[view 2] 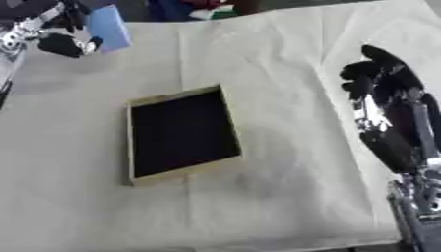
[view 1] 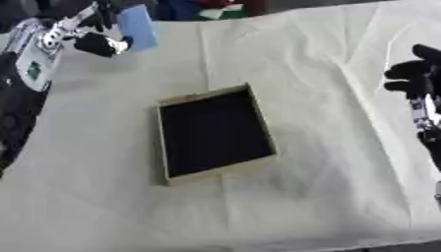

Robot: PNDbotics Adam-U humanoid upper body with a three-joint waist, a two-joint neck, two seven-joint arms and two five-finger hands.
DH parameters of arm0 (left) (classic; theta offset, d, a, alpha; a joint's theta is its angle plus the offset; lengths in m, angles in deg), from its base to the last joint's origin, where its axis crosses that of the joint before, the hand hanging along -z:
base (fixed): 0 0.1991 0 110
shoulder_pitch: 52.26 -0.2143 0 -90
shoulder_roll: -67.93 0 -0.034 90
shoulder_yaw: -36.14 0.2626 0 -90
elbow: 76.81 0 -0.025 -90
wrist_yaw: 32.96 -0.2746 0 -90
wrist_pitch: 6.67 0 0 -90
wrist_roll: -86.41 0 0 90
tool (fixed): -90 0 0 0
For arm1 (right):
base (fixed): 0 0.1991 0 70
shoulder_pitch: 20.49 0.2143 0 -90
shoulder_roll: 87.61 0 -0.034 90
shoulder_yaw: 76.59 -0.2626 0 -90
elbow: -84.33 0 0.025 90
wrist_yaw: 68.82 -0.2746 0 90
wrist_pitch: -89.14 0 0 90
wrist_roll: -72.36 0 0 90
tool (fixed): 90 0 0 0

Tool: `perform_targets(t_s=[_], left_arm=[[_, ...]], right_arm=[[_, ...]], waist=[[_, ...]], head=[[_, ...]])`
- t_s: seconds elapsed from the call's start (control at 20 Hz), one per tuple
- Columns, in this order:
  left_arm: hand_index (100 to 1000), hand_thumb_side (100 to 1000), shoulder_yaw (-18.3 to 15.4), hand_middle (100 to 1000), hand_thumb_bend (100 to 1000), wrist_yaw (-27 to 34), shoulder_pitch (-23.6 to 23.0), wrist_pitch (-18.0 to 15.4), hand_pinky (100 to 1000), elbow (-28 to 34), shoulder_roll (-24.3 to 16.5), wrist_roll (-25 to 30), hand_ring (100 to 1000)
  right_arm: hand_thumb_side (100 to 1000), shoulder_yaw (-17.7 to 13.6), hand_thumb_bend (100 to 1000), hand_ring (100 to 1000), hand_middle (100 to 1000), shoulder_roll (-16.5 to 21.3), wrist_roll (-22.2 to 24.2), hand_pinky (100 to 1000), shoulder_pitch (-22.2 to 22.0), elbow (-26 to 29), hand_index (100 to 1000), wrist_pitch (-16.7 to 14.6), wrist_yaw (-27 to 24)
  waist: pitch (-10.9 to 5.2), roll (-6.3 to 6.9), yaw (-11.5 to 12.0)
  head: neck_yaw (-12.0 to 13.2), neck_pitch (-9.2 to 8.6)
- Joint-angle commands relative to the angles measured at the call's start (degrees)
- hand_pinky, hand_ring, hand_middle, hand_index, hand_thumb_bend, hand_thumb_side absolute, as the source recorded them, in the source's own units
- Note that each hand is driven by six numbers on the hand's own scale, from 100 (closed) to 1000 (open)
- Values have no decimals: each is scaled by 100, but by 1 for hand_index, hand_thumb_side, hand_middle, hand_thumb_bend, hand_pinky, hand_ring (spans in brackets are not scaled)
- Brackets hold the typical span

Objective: Pick up objects on the table and place them in the box.

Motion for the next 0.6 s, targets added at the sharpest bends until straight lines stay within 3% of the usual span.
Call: perform_targets(t_s=[0.05, 0.3, 0.6], left_arm=[[687, 431, 413, 563, 275, 303, -1, -206, 701, 726, -224, 325, 600], [689, 430, 960, 566, 270, 693, -158, -342, 699, 1304, -151, 666, 602], [696, 429, 1397, 576, 276, 854, -268, -552, 704, 1468, -44, 892, 610]], right_arm=[[538, -8, 100, 732, 663, 132, 36, 703, 40, 86, 878, -15, -50], [537, 3, 100, 733, 663, 152, 52, 704, 34, 104, 878, -16, -72], [535, 6, 100, 734, 662, 165, 64, 704, 18, 123, 878, -16, -89]], waist=[[-126, -18, 13], [-164, -31, 15], [-198, -40, -11]], head=[[-17, 27], [-25, 27], [-36, 27]])
